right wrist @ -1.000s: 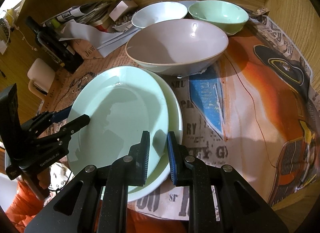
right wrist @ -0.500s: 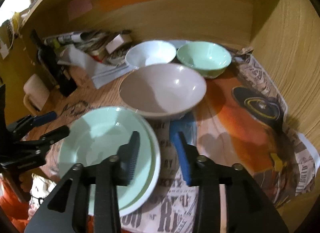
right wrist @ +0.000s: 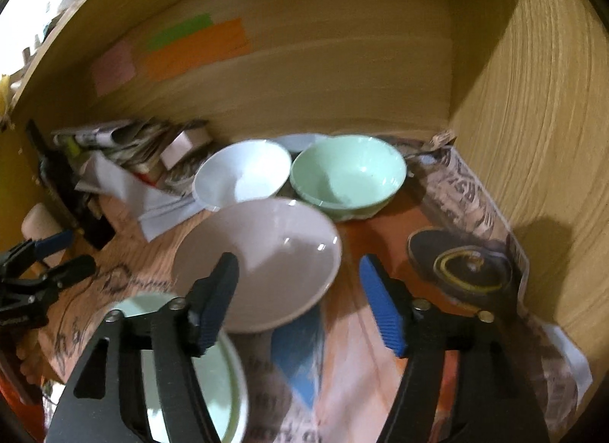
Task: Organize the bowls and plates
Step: 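Move the left tool to the large mauve bowl and grasp its rim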
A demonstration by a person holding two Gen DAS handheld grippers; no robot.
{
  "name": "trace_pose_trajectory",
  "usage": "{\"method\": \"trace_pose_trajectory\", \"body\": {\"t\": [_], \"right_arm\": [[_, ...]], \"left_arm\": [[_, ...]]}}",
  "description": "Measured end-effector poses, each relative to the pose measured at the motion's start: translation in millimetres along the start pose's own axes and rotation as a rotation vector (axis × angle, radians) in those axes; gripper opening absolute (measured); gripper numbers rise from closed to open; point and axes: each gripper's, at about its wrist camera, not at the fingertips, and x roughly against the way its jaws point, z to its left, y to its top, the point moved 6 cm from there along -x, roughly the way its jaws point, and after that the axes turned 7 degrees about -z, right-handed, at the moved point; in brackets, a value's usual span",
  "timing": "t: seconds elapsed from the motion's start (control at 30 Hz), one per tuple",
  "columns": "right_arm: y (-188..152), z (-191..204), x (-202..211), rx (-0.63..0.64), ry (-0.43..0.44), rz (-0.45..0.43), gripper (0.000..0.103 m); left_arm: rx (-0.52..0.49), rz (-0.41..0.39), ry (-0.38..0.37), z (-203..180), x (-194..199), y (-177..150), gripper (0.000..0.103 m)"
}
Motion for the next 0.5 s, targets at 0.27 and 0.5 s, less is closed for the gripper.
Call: {"method": "trace_pose_trajectory", "body": {"t": [0.27, 0.5], "right_arm": [[-1.6, -13.6, -40.0, -0.019, 0.007, 0.058, 0.067], [-16.6, -21.9, -66.2, -0.038, 0.032, 0.133, 0.066]], "left_arm": [[-0.014, 0.071, -0.019, -16.1, -47.9, 11.9, 0.089], [-0.024, 0.157, -0.034, -21.2, -90.6, 6.8, 0.089]]}}
